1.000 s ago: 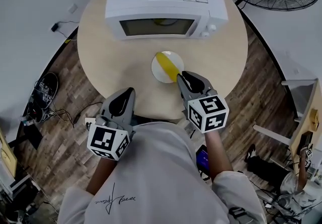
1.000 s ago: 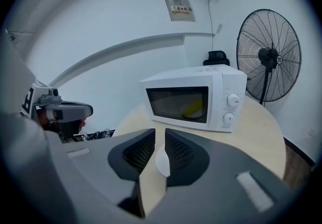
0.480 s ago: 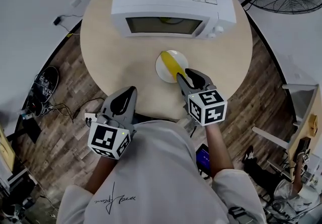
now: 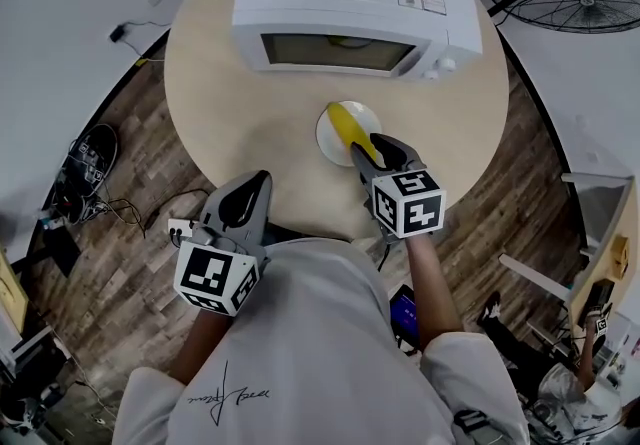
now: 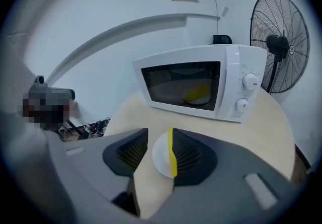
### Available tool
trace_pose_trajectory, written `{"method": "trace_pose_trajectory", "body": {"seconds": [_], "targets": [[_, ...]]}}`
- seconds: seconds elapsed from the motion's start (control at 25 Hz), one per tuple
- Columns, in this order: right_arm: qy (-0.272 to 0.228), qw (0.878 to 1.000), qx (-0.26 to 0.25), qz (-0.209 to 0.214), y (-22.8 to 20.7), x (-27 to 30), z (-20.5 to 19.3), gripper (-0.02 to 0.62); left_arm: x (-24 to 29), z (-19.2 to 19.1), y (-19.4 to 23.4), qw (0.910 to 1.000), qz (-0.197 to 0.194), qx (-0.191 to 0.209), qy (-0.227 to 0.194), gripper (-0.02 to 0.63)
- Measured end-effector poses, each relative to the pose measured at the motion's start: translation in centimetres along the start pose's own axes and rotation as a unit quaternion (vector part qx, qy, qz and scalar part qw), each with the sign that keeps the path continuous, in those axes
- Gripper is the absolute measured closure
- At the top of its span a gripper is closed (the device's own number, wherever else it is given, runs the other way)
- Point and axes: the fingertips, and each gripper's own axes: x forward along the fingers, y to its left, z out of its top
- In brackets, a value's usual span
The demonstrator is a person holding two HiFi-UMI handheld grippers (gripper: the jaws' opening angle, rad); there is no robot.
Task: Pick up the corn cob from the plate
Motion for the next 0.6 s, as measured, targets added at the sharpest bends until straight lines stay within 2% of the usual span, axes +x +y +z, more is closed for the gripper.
{"method": "trace_pose_trajectory", "body": {"seconds": [0.6], "targets": [[0.041, 0.999, -0.011, -0.003, -0.7, 2.8, -1.2, 0.403, -0.3, -0.3, 1.3, 0.9999, 0.009, -0.005, 0.007, 0.609]]}}
